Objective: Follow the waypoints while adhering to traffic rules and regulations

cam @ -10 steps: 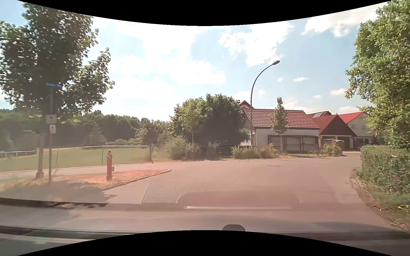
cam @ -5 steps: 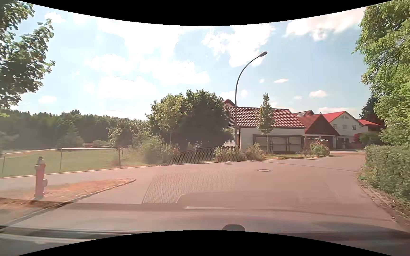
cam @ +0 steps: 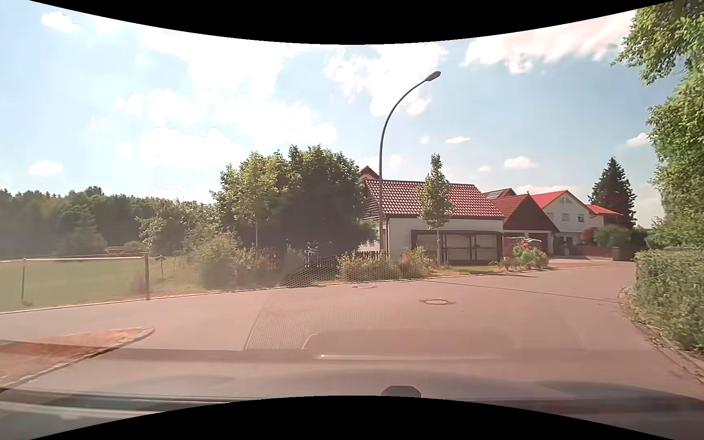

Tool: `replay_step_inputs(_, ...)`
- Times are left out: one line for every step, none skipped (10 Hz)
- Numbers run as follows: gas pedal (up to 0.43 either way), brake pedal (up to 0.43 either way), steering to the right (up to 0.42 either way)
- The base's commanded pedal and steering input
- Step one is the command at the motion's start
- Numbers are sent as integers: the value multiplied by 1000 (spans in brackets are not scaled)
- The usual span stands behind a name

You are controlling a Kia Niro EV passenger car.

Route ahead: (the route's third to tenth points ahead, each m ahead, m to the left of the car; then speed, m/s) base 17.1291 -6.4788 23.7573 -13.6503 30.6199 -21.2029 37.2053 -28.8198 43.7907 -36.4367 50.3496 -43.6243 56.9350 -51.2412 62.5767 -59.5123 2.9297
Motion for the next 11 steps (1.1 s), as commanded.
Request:
replay_step_inputs(0, 159, 171)
replay_step_inputs(0, 159, 171)
replay_step_inputs(0, 159, 171)
replay_step_inputs(0, 159, 171)
replay_step_inputs(0, 159, 172)
replay_step_inputs(0, 152, 171)
replay_step_inputs(0, 85, 171)
replay_step_inputs(0, 0, 172)
replay_step_inputs(0, 0, 174)
replay_step_inputs(0, 0, 182)
replay_step_inputs(0, 0, 188)
